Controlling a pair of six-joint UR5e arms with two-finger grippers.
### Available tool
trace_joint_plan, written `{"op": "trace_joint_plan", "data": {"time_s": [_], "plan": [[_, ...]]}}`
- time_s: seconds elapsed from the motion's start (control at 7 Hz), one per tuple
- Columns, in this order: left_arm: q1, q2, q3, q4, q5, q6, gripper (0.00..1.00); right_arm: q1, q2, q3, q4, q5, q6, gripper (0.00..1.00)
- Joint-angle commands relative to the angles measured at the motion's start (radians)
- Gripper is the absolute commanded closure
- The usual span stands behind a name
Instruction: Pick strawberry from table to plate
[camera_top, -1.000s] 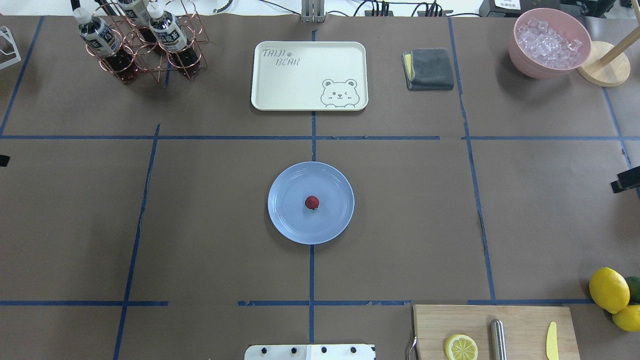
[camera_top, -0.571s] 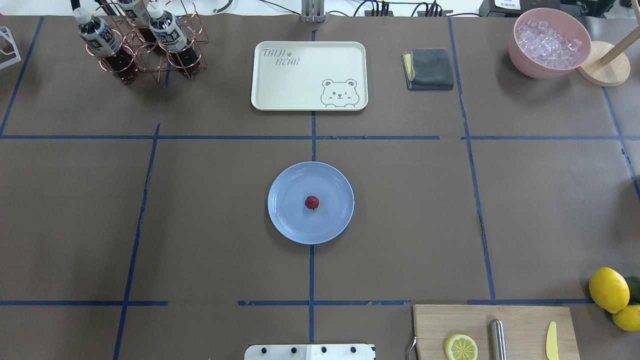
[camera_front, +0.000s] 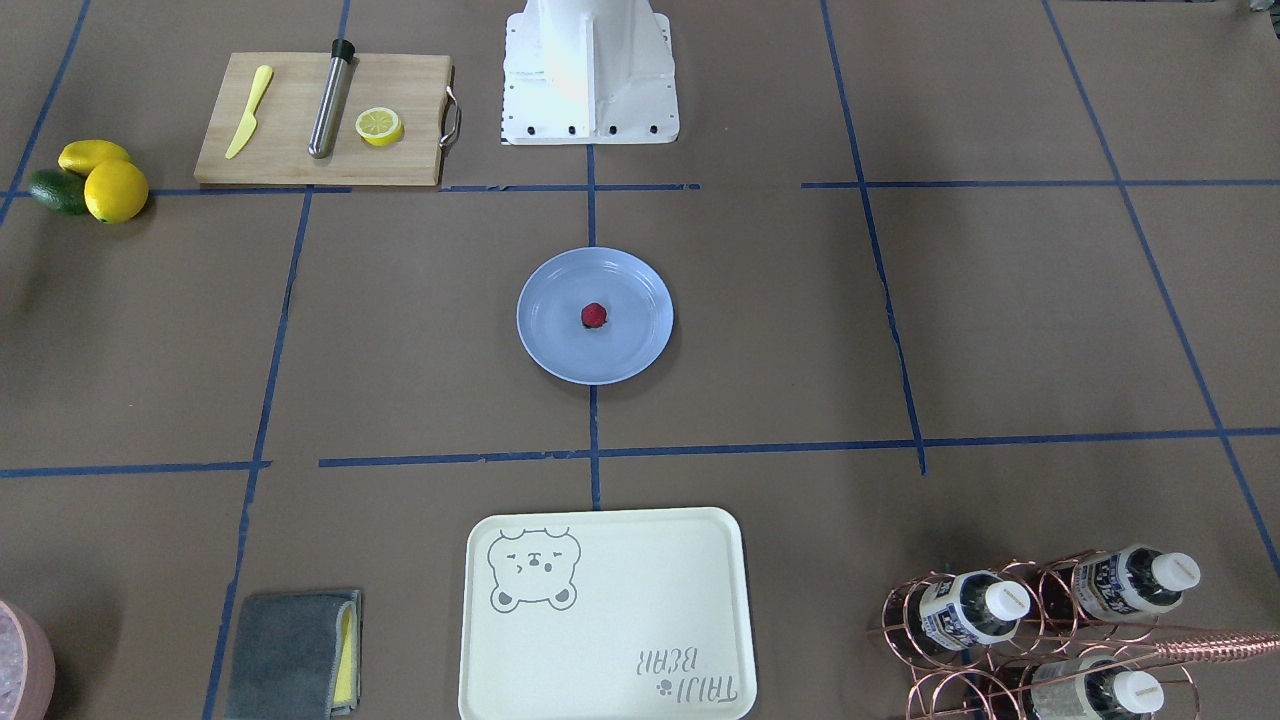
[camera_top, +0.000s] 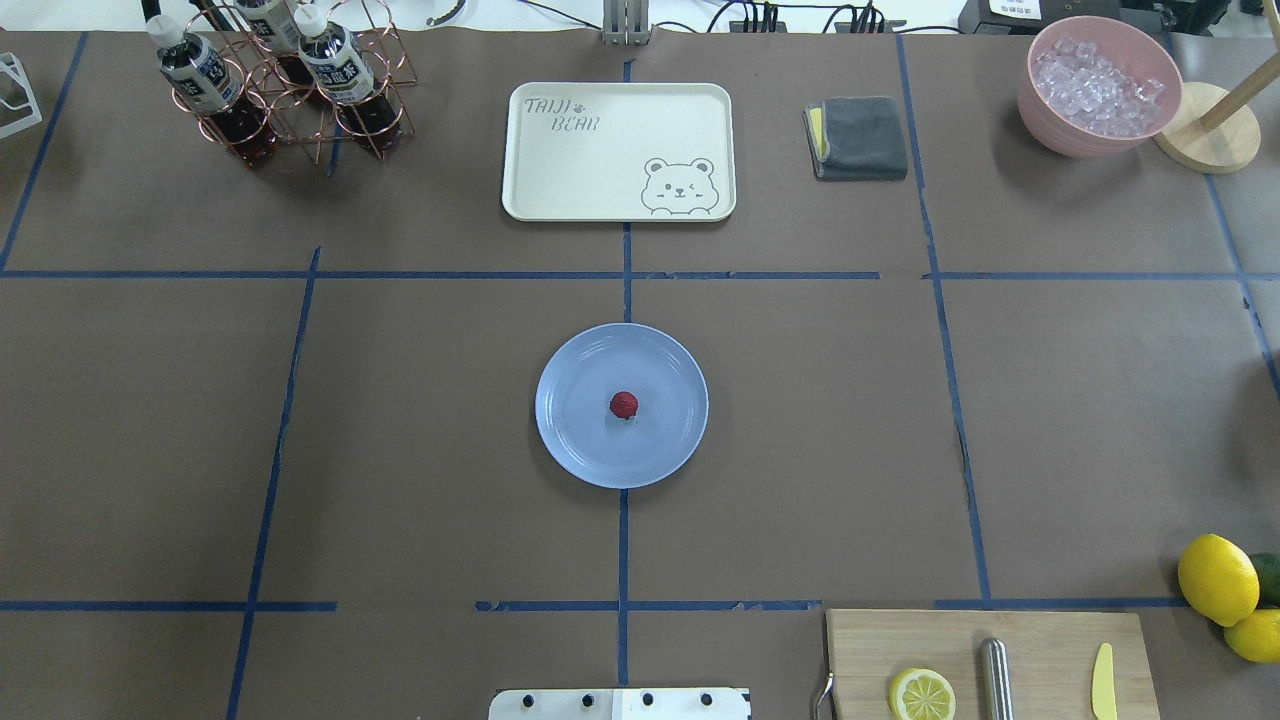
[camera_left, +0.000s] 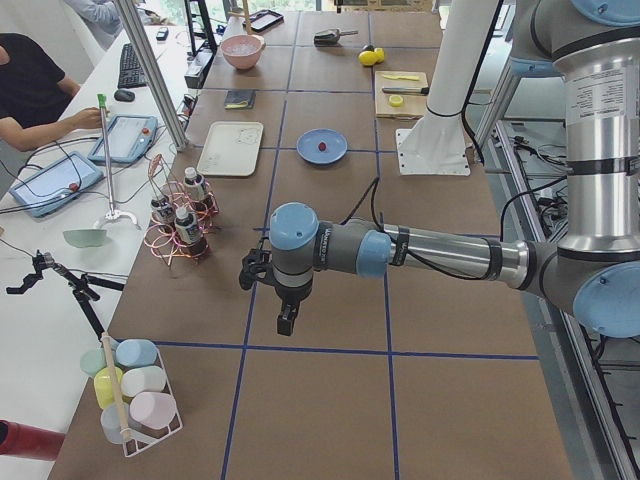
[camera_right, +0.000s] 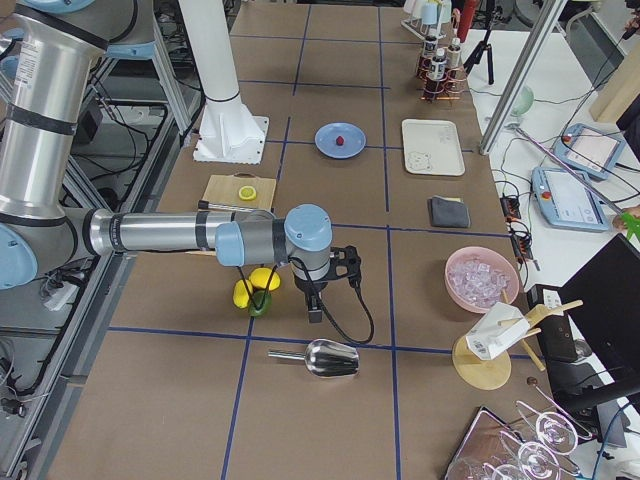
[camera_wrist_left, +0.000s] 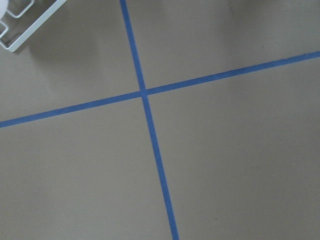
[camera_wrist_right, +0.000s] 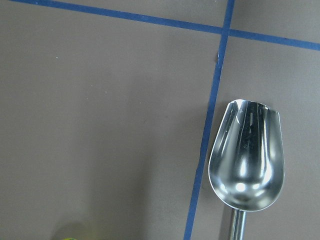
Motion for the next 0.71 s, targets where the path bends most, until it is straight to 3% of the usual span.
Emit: {"op": "trace_joint_plan", "data": {"time_s": [0.0, 0.57], "plan": [[-0.003, 0.035, 0.002, 0.007, -0.005, 0.004, 0.0, 0.003, 0.01, 0.004, -0.027, 0.002, -0.009, 0.0], [0.0, -0.006, 0.012, 0.004, -0.049, -0.001, 0.0, 0.003, 0.022, 0.01, -0.046, 0.035, 0.005, 0.0]]}}
